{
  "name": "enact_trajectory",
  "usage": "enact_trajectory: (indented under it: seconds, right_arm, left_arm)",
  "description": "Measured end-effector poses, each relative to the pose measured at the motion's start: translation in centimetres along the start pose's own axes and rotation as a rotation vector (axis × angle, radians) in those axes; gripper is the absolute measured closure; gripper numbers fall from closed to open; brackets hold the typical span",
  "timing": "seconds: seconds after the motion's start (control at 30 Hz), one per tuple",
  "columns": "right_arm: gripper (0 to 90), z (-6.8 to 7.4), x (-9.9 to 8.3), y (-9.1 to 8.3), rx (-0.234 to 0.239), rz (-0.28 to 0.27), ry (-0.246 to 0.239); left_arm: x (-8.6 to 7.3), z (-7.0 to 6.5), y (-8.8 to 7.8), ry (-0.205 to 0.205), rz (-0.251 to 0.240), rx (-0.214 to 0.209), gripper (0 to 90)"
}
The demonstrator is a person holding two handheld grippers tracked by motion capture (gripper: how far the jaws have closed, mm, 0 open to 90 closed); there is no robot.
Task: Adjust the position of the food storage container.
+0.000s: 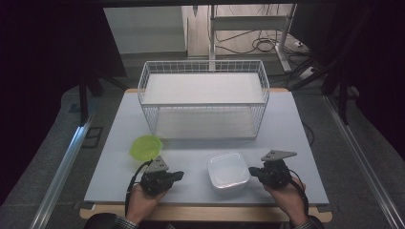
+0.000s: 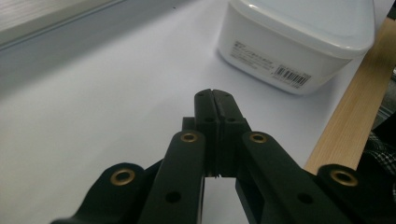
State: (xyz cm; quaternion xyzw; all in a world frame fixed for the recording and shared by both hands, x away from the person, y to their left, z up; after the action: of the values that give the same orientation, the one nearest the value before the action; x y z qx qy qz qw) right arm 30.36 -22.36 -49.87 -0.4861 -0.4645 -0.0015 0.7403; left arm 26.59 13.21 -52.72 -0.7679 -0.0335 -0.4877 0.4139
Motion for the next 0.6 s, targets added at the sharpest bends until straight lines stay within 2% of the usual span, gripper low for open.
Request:
enact_trajectory:
  seconds: [0.13,0.23,0.4,0.5,0.6]
  right_arm:
    - [89.4,0.6,0.1,0.5,0.055,-0.002,0.013]
    - [89.4,1.1,0.2,0.7,0.070,-0.001,0.006]
    - [89.1,2.9,0.4,1.7,0.111,0.019,-0.043]
    - [89.1,3.5,0.4,2.3,0.119,0.034,-0.071]
    - [89.1,4.0,0.6,2.4,0.125,0.026,-0.093]
  left_arm:
    - [0.1,-0.4,0.8,0.010,0.013,-0.010,90.0]
    - [0.1,-0.5,1.1,0.012,0.020,-0.012,90.0]
    - [0.0,-0.6,1.5,0.012,0.039,-0.013,90.0]
    - [0.0,-0.5,1.6,0.007,0.043,-0.016,90.0]
    - [0.0,-0.5,1.6,0.008,0.045,-0.020,90.0]
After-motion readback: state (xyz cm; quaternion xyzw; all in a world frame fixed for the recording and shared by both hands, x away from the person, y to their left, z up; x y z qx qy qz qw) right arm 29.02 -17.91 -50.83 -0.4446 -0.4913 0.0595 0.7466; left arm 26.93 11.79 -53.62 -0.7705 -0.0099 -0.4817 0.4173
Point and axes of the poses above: each handheld gripper's, and its own axes: y roughly forward along the jaws, x roughly out of its top, z roughly to its left, the point moved 2 cm from there along y, roughly forward along the jaws
